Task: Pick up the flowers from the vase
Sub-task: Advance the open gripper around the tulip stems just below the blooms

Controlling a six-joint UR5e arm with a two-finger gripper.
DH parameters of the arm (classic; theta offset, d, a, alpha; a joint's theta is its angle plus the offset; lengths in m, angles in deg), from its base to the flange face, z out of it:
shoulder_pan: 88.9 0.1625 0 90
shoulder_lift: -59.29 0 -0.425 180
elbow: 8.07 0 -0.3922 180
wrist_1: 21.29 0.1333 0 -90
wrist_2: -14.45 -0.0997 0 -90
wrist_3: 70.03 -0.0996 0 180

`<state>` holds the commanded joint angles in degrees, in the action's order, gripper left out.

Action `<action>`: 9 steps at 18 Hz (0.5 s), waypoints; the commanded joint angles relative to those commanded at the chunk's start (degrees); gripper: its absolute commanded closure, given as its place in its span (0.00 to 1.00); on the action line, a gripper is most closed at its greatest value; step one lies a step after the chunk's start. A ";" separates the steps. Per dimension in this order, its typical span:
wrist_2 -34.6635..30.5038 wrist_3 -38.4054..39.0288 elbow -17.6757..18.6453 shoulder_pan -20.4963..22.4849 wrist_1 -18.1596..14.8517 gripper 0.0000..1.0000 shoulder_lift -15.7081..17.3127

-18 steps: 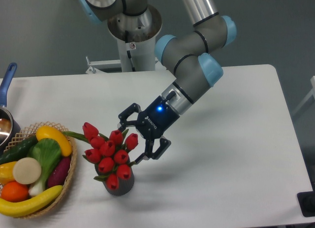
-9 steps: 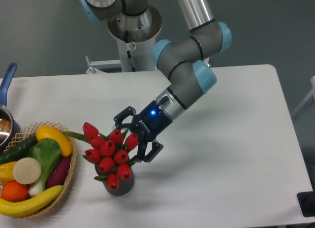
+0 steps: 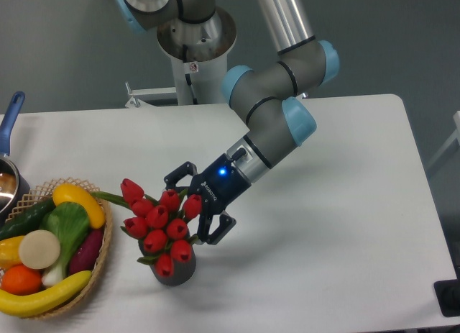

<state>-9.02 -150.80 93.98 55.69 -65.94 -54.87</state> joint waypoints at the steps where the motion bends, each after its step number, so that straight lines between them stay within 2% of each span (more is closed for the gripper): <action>1: 0.00 0.09 -0.44 -0.09 0.00 0.00 -0.52; 7: 0.00 0.35 -2.20 -1.06 0.00 0.00 -1.76; 8: 0.00 0.35 -2.29 -1.06 0.00 0.04 -1.85; 9: 0.00 0.44 -2.38 -1.06 -0.09 0.15 -1.85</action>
<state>-9.02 -150.36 91.60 54.63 -66.03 -56.72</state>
